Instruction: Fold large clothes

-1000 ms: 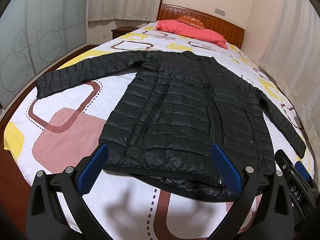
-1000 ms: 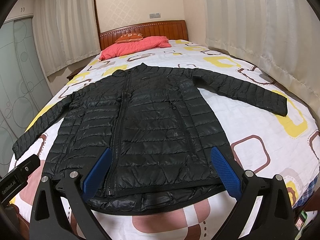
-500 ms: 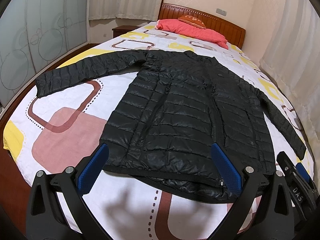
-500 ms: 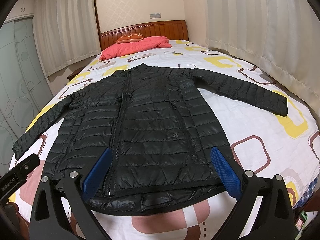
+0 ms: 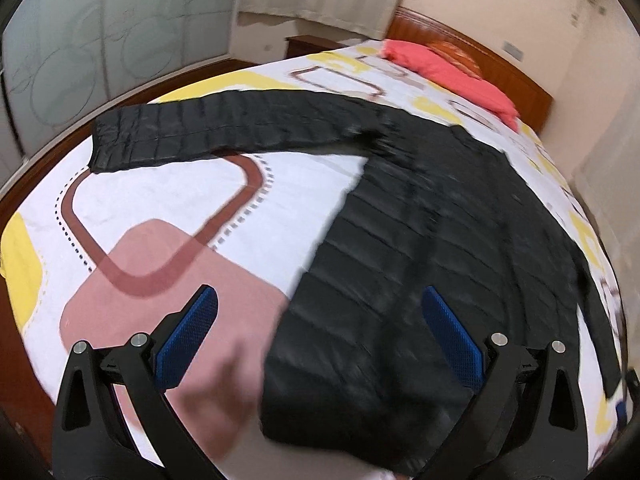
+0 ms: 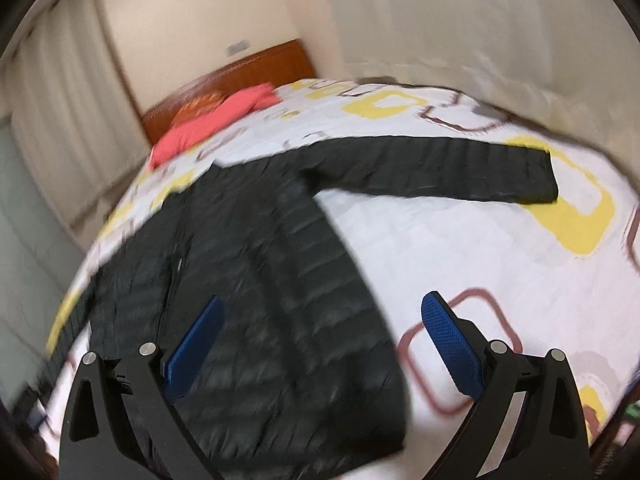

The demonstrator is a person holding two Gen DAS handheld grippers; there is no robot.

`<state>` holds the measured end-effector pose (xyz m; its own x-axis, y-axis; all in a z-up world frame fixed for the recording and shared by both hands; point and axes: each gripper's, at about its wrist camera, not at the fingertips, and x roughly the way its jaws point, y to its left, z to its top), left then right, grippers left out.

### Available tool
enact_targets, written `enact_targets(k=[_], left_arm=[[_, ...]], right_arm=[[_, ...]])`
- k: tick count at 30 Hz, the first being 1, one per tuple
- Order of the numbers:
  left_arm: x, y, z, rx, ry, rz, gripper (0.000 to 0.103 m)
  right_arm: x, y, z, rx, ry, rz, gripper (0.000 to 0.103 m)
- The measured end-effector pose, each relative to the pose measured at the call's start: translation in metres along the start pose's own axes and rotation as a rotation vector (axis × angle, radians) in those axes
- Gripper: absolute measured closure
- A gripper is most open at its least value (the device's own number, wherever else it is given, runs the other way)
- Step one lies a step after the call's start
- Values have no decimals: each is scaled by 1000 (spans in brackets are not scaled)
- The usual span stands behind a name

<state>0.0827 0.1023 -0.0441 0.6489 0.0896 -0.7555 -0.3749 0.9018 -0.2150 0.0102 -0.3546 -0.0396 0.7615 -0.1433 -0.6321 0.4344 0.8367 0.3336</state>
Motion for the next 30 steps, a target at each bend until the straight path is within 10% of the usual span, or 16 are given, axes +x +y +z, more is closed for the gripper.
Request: enact_targets(k=[5, 8, 14, 28, 30], left_arm=[[43, 37, 23, -91, -6, 99, 2], [64, 58, 29, -145, -4, 141, 2], [87, 94, 30, -307, -4, 138, 2], [101, 89, 34, -233, -56, 208, 2], [104, 86, 33, -219, -56, 224, 2]], right_arm=[[35, -76, 36, 200, -23, -21, 10], [56, -120, 49, 312, -11, -48, 41], [79, -185, 53, 534, -58, -25, 39], [112, -250, 69, 734, -252, -30, 26], [114, -245, 75, 686, -239, -107, 66]])
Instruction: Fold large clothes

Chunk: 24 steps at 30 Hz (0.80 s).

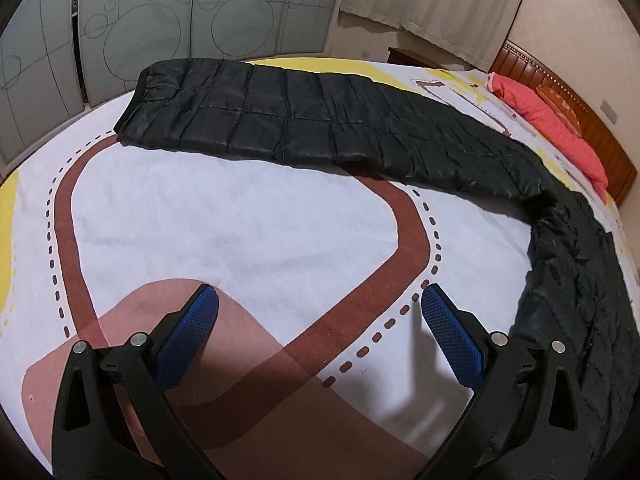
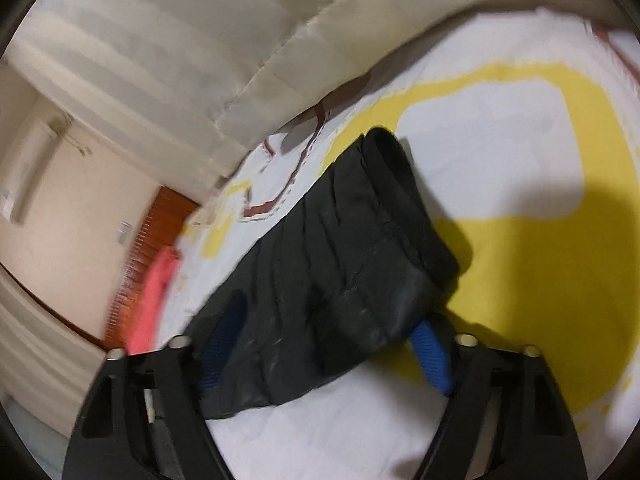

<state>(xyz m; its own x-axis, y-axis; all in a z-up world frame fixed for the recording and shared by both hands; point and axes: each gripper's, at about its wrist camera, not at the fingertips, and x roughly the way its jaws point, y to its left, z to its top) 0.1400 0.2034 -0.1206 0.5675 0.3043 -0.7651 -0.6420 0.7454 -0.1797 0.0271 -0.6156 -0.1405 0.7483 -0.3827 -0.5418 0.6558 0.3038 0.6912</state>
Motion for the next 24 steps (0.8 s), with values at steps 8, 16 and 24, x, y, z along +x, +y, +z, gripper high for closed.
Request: enact_targets(k=[8, 16, 24], left_arm=[[9, -4, 6, 19, 7, 26, 2], [12, -7, 2, 40, 2, 51, 2], [13, -8, 0, 46, -10, 56, 2]], right_arm=[[-5, 66, -11, -199, 25, 48, 87], [-21, 204, -90, -520, 65, 199, 87], [-8, 331, -220, -761, 213, 332, 87]])
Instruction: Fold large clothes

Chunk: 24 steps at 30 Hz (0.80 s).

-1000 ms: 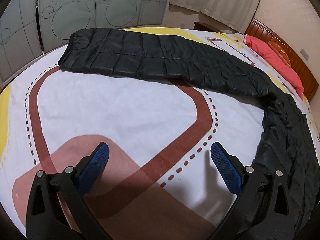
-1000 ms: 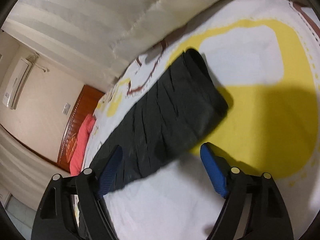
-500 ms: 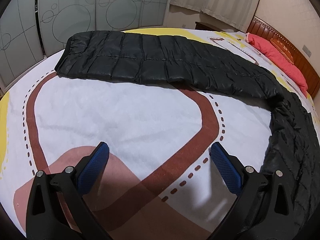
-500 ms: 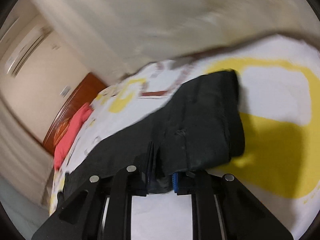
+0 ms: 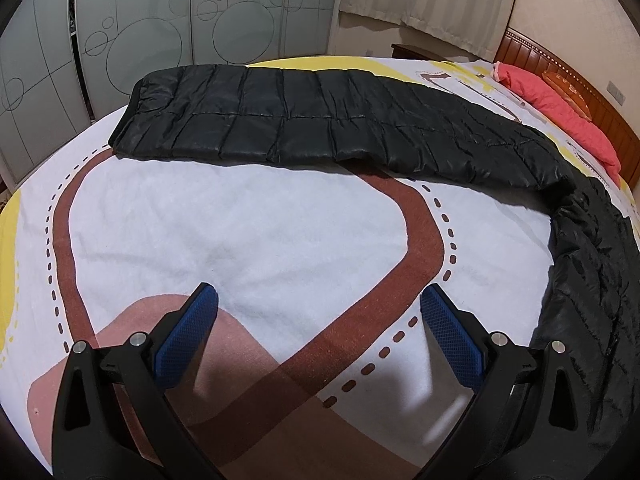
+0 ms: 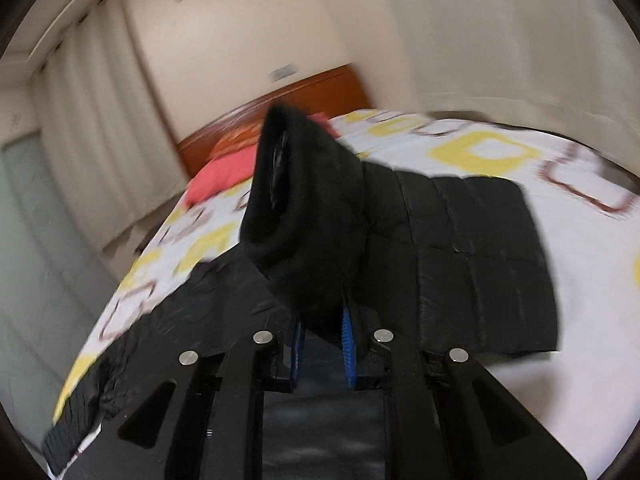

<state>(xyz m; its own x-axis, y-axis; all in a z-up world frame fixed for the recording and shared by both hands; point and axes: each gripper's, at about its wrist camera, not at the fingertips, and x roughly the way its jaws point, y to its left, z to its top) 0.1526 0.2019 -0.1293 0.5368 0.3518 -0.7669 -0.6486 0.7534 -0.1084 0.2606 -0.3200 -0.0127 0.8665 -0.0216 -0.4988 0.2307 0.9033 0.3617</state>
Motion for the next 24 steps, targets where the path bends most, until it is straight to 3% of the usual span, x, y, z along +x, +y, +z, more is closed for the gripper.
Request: enact_targets(k=[5, 12, 21, 23, 24], left_arm=[[0, 1, -1, -2, -5, -2, 2], [0, 1, -1, -3, -10, -4, 2], [0, 1, -1, -4, -12, -4, 2], [0, 1, -2, -4, -12, -4, 2], [0, 1, -2, -4, -12, -4, 2]], right_arm=[[51, 97, -15, -102, 97, 108, 87], [91, 199, -47, -231, 182, 193, 87], [125, 251, -99, -322, 313, 233, 86], [135, 258, -110, -334, 363, 241, 81], [138, 259, -113, -341, 384, 244, 72]])
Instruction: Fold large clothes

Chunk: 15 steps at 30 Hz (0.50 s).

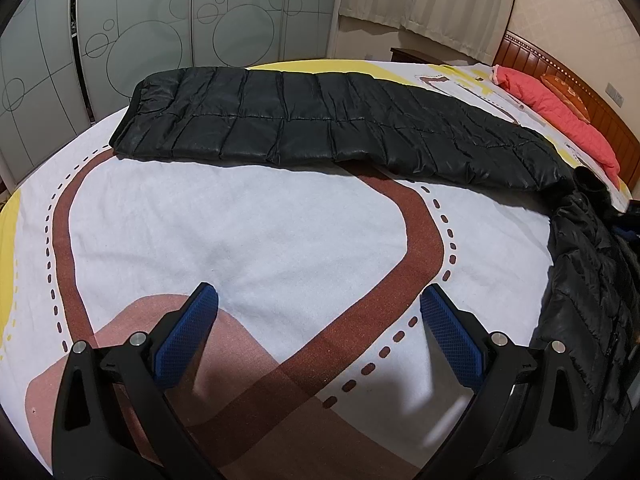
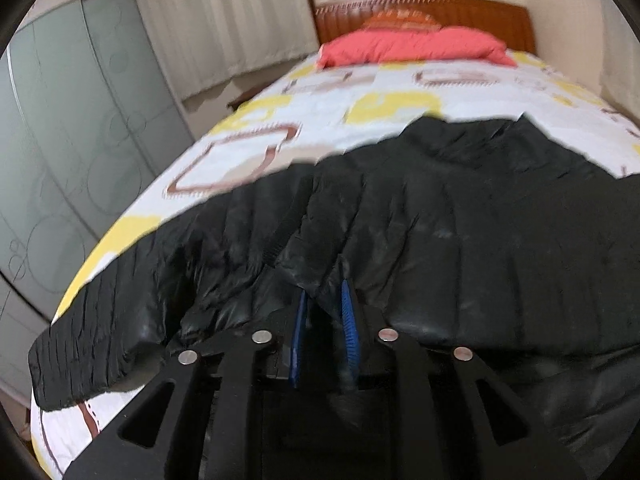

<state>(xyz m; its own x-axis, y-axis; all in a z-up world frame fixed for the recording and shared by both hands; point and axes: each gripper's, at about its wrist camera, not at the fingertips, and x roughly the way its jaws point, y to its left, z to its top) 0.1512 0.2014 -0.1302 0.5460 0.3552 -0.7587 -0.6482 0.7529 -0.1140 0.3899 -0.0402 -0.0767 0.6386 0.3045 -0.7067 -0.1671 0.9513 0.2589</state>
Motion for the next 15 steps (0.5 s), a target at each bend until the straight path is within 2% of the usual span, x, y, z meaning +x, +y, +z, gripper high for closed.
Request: enact_targets(k=[1, 2, 3, 6, 9, 12, 13, 14, 15], left_arm=[[0, 0, 0, 0, 0, 0, 2], [0, 0, 0, 0, 0, 0, 2], [0, 0, 0, -1, 0, -1, 2], [0, 0, 0, 0, 0, -1, 2], [0, 0, 0, 0, -1, 0, 2], [0, 0, 0, 1, 0, 1, 2], [0, 0, -1, 2, -1, 3, 2], [0, 0, -1, 3, -1, 5, 2], [0, 0, 0, 4, -2, 6, 2]], right_arm=[[4, 2, -1, -9, 25, 7, 62], [5, 4, -3, -15, 39, 28, 38], [1, 5, -5, -19, 39, 64, 29], [-29, 4, -9, -69, -22, 85, 29], [-71, -26, -5, -74, -105, 62, 29], [-101, -94, 13, -1, -165, -59, 32], [-109, -122, 19, 35, -182, -129, 35], [-115, -153, 25, 72, -187, -210, 44], [-118, -180, 30, 107, -188, -291, 46]])
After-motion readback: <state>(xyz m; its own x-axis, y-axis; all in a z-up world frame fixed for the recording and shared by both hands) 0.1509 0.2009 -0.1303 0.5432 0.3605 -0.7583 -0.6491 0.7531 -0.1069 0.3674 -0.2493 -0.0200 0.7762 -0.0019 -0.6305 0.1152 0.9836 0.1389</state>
